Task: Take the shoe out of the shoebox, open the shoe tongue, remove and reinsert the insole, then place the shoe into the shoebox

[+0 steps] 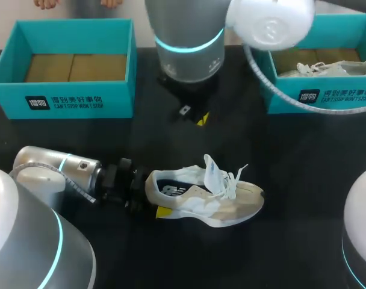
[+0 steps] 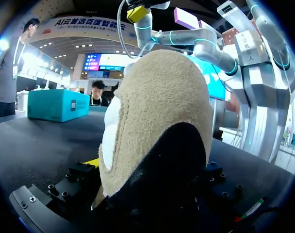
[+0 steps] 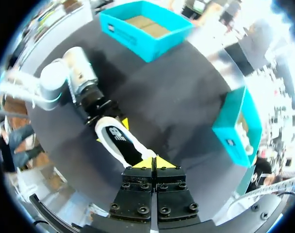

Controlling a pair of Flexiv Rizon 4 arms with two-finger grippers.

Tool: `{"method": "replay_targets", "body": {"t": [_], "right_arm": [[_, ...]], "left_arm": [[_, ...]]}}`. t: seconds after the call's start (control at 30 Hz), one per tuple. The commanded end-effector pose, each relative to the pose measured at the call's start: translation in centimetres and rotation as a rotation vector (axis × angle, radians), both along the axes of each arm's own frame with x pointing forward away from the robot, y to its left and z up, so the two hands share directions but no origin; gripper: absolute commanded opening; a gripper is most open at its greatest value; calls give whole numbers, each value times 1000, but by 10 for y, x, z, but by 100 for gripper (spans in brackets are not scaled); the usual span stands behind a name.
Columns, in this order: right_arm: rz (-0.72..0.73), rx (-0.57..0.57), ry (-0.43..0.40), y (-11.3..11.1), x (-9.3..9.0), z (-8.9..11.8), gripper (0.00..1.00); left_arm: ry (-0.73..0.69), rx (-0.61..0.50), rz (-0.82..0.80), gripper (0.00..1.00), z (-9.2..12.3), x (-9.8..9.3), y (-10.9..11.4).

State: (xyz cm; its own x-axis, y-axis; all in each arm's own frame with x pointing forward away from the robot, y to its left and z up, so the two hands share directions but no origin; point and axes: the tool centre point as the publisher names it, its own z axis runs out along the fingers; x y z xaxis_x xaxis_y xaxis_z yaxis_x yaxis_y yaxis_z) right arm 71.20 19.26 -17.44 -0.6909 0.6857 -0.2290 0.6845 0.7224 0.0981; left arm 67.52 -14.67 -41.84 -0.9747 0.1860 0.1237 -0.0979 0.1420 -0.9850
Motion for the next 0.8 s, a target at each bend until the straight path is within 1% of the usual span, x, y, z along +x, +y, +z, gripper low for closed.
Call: {"method": "replay_targets", "body": {"t": [0.03,0.1,0.13,0.57,0.67,0.8], "right_arm": [[141,-12,7,22,-5,-16,0],[211,6,33,28,-8,-24,0],[260,22,70,30,-10,-28,0],[260,22,70,30,-10,-28,0],[304,22,84,42,-14,-51,0],[315,63,118,47,-21,-73,0]], "left_arm": [[0,0,2,0,1,-1,0],[0,0,2,0,1,-1,0],[0,0,2,0,1,-1,0],[0,0,2,0,1,-1,0],[0,0,2,0,1,-1,0],[0,0,2,0,1,-1,0]]}}
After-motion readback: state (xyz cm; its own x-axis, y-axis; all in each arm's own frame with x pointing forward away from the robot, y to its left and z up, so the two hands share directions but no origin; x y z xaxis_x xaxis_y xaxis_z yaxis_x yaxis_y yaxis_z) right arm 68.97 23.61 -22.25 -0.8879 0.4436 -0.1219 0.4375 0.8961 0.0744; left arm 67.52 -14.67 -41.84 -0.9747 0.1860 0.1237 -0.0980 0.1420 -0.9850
